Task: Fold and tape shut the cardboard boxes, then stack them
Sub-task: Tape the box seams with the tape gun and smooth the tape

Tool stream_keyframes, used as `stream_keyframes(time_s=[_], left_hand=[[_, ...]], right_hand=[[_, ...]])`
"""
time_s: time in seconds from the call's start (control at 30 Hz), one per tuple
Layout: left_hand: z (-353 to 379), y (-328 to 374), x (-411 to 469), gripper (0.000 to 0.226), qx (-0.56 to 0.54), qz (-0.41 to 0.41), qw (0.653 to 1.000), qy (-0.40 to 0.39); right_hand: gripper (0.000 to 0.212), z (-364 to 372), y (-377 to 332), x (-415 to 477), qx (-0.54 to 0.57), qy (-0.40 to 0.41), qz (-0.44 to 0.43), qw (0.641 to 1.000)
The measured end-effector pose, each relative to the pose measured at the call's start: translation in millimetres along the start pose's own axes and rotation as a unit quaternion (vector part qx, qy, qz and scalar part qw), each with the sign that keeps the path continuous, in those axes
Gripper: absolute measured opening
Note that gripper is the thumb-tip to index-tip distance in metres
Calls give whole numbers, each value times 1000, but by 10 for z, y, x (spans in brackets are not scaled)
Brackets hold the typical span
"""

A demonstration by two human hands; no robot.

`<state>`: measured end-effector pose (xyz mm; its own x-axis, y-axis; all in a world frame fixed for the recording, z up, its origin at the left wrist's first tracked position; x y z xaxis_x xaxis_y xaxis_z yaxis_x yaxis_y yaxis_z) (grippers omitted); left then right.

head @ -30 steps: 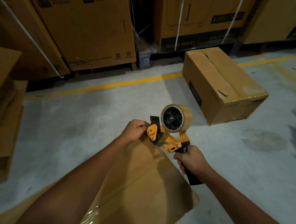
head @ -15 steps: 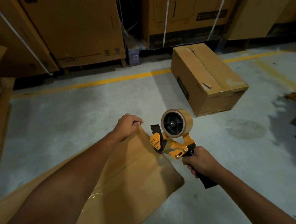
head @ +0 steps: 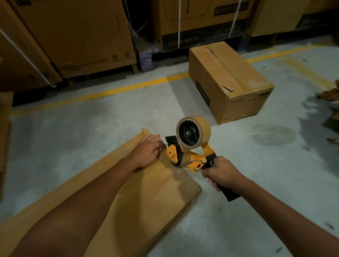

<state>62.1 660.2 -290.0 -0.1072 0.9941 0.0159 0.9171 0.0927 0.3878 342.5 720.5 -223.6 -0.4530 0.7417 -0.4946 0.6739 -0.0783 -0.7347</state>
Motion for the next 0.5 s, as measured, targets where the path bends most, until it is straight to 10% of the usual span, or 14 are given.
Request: stream_keyframes(time_s=[0.5], left_hand=[[252, 730, -279, 38, 58, -9, 997, -42]], right_hand=[[8, -134, 292, -298, 25, 3, 21, 999]])
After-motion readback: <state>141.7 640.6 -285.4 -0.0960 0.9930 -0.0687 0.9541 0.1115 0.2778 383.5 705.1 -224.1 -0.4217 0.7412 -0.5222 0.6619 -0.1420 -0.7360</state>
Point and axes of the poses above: each hand's wrist, its own x-axis towards the middle knuckle, its own z-axis out of the palm, y = z × x, the point moved 2 cm from there along x, towards the middle knuckle, and after that the axes turned 5 degrees about y, right-handed, at the moved point
